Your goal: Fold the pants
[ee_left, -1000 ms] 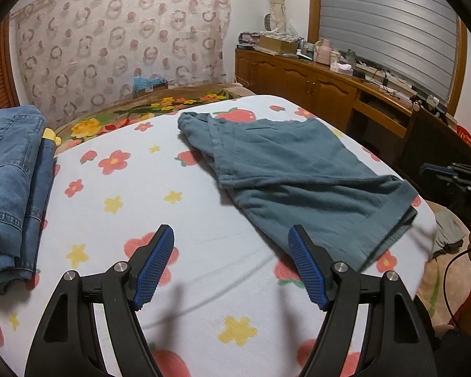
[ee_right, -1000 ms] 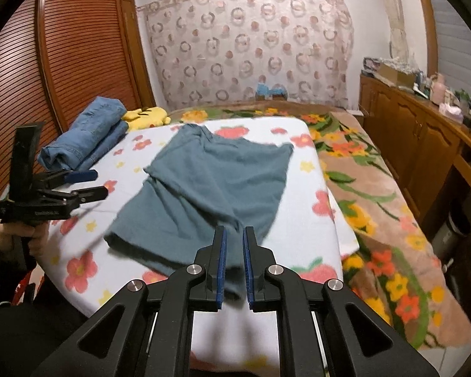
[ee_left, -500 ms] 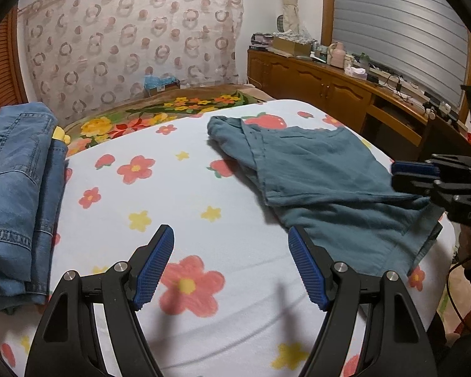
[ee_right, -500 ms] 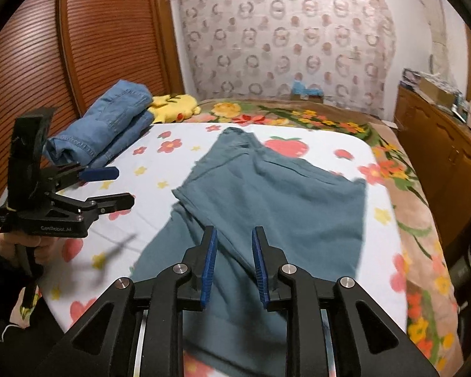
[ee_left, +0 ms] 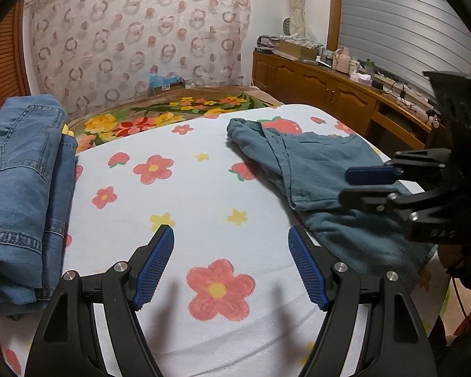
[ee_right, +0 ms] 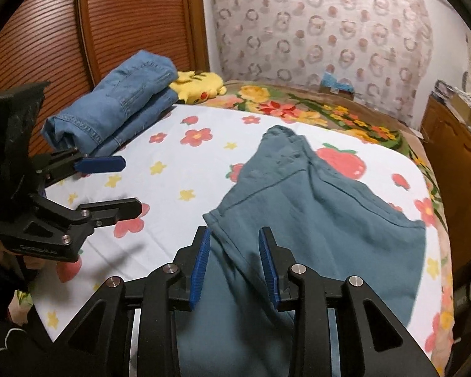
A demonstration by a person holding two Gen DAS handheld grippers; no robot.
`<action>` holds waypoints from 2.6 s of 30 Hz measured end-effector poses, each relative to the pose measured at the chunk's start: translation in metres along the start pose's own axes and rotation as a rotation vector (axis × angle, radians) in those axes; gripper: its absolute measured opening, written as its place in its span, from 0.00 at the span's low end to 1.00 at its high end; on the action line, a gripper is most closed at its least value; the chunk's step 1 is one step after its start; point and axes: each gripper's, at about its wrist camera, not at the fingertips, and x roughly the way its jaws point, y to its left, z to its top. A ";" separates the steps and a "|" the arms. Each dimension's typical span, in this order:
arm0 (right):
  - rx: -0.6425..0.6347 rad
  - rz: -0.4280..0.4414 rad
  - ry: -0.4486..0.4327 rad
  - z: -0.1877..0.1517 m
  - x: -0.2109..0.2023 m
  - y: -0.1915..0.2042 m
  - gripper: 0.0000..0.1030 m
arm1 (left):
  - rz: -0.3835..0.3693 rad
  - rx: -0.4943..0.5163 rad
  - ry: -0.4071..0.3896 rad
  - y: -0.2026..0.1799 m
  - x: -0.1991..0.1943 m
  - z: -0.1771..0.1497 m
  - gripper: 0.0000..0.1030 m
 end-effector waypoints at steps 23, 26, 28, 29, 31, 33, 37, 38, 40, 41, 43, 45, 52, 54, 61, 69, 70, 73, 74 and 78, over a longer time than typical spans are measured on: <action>-0.072 -0.041 0.028 0.016 0.015 0.002 0.04 | -0.011 -0.007 0.020 0.005 0.009 -0.005 0.74; -0.054 -0.050 -0.003 0.019 0.005 -0.005 0.04 | -0.012 -0.001 0.017 0.003 0.008 -0.003 0.74; -0.033 -0.059 -0.028 0.020 -0.003 -0.014 0.04 | -0.013 0.008 0.016 0.000 0.008 -0.002 0.74; -0.023 -0.064 -0.039 0.021 -0.007 -0.017 0.04 | -0.013 0.013 0.016 -0.001 0.008 -0.001 0.74; -0.018 -0.078 -0.049 0.021 -0.012 -0.022 0.04 | -0.015 0.020 0.016 -0.003 0.009 0.000 0.74; -0.014 -0.104 -0.060 0.020 -0.017 -0.027 0.04 | -0.016 0.024 0.016 -0.007 0.009 0.003 0.74; 0.013 -0.145 -0.074 0.019 -0.024 -0.041 0.04 | -0.021 0.035 0.015 -0.012 0.009 0.006 0.74; 0.021 -0.154 -0.076 0.019 -0.025 -0.045 0.04 | -0.021 0.040 0.015 -0.013 0.009 0.007 0.74; 0.034 -0.175 -0.080 0.018 -0.026 -0.053 0.04 | -0.021 0.046 0.015 -0.016 0.009 0.009 0.74; 0.040 -0.186 -0.081 0.017 -0.027 -0.057 0.04 | -0.022 0.048 0.015 -0.017 0.009 0.009 0.74; 0.053 -0.207 -0.082 0.015 -0.028 -0.065 0.04 | -0.021 0.052 0.015 -0.021 0.009 0.010 0.74; 0.064 -0.228 -0.080 0.013 -0.027 -0.071 0.04 | -0.021 0.056 0.017 -0.022 0.009 0.010 0.74; 0.108 -0.289 -0.040 0.011 -0.011 -0.090 0.04 | -0.020 0.064 0.026 -0.027 0.011 0.009 0.74; 0.130 -0.304 -0.025 0.013 -0.007 -0.092 0.04 | -0.018 0.065 0.030 -0.028 0.012 0.009 0.74; 0.160 -0.300 -0.016 0.016 -0.011 -0.087 0.23 | -0.016 0.067 0.033 -0.029 0.011 0.009 0.74; 0.148 -0.268 -0.017 0.016 -0.019 -0.090 0.26 | -0.025 0.067 0.034 -0.032 0.011 0.008 0.74; 0.146 -0.266 -0.019 0.014 -0.021 -0.090 0.26 | -0.026 0.068 0.035 -0.034 0.011 0.008 0.74; 0.154 -0.257 -0.038 0.006 -0.031 -0.089 0.26 | -0.030 0.069 0.034 -0.037 0.010 0.007 0.74; 0.157 -0.252 -0.044 0.002 -0.036 -0.088 0.26 | -0.032 0.069 0.032 -0.038 0.009 0.006 0.74; 0.166 -0.239 -0.059 -0.013 -0.055 -0.077 0.26 | -0.045 0.073 0.026 -0.045 0.003 0.002 0.74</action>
